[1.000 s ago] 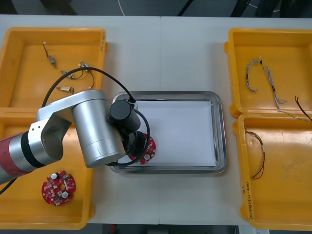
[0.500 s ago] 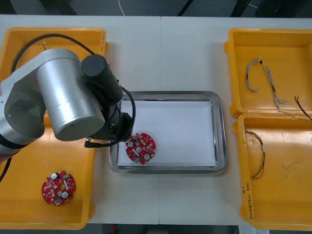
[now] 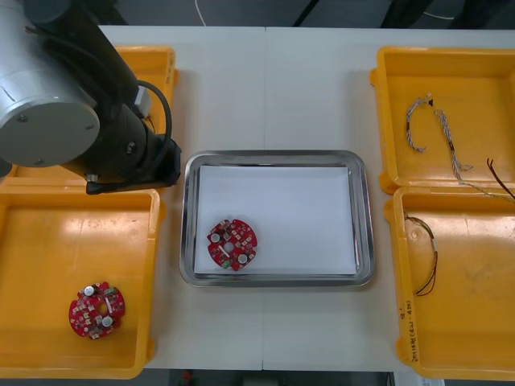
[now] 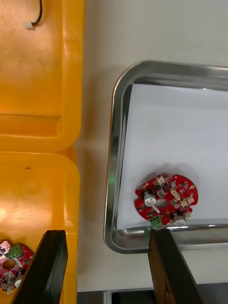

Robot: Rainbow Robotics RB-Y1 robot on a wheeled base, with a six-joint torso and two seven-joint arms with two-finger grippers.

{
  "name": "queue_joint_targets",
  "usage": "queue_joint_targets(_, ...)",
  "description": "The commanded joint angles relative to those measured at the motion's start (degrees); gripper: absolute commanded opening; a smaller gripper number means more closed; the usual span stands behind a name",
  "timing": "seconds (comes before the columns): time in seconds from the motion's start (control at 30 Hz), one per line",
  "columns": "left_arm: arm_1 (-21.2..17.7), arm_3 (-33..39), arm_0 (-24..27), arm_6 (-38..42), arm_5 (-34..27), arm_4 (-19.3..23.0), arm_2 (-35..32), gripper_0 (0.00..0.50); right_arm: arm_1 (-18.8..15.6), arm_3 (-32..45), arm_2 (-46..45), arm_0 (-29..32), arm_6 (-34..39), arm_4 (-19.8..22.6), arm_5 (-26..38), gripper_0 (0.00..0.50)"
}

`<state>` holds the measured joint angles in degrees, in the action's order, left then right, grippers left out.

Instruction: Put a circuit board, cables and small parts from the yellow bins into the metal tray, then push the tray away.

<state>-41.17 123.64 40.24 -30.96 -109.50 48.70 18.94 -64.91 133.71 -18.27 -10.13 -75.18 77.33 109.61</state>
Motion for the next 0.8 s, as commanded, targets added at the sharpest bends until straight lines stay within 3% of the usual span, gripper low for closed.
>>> queue_joint_targets(0.03, -2.87, -0.94, 1.95, -8.15, -0.50, 0.70, -4.79, 0.500, -1.80, 0.32, 0.43, -3.23, -2.78, 1.86, 0.39, 0.000)
queue_joint_targets(0.3, -3.92, -8.94, 2.04, -16.06, -0.50, -0.36, -12.61, 0.500, -2.07, 0.94, 7.46, -11.84, -3.83, 4.67, 0.39, 0.000)
queue_joint_targets(0.6, -4.19, -17.82, 2.13, -25.47, -0.50, -6.07, -18.32, 0.500, -2.07, 1.81, 22.67, -23.36, -4.01, 3.00, -3.70, 0.000)
queue_joint_targets(0.8, -4.19, -23.00, 3.45, -30.12, -0.50, -9.94, -18.50, 0.500, -0.75, 1.64, 33.13, -31.88, -4.19, 0.02, -6.52, 0.000)
